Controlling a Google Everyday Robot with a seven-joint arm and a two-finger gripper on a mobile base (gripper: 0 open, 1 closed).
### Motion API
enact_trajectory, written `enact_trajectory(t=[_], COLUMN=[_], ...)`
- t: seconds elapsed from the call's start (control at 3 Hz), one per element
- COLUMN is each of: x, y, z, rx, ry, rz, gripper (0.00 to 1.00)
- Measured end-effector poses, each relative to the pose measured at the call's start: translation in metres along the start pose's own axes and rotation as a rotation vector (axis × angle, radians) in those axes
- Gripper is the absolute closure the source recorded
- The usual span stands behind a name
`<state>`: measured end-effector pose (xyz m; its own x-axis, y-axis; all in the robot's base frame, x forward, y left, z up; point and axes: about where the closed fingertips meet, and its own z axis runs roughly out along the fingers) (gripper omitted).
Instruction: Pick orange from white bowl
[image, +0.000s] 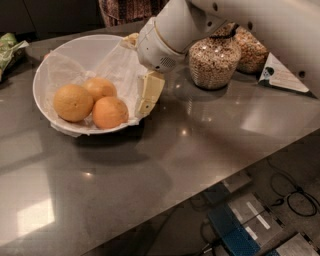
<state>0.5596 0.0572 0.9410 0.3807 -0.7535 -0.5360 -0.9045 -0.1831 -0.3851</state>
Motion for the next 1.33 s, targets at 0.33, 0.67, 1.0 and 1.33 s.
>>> enact_trajectory(t=[0.33, 0.67, 1.0, 1.33], x=[-0.019, -0.055, -0.085, -0.089], y=[-0.002, -0.005, -0.009, -0.009], z=[0.013, 0.041, 0.068, 0.08], rx=[-0.008, -0.065, -0.117, -0.139], ry=[-0.053, -0.12, -0.162, -0.193], rz=[-0.041, -0.119, -0.186, -0.183], gripper=[0.0, 0.0, 0.0, 0.0])
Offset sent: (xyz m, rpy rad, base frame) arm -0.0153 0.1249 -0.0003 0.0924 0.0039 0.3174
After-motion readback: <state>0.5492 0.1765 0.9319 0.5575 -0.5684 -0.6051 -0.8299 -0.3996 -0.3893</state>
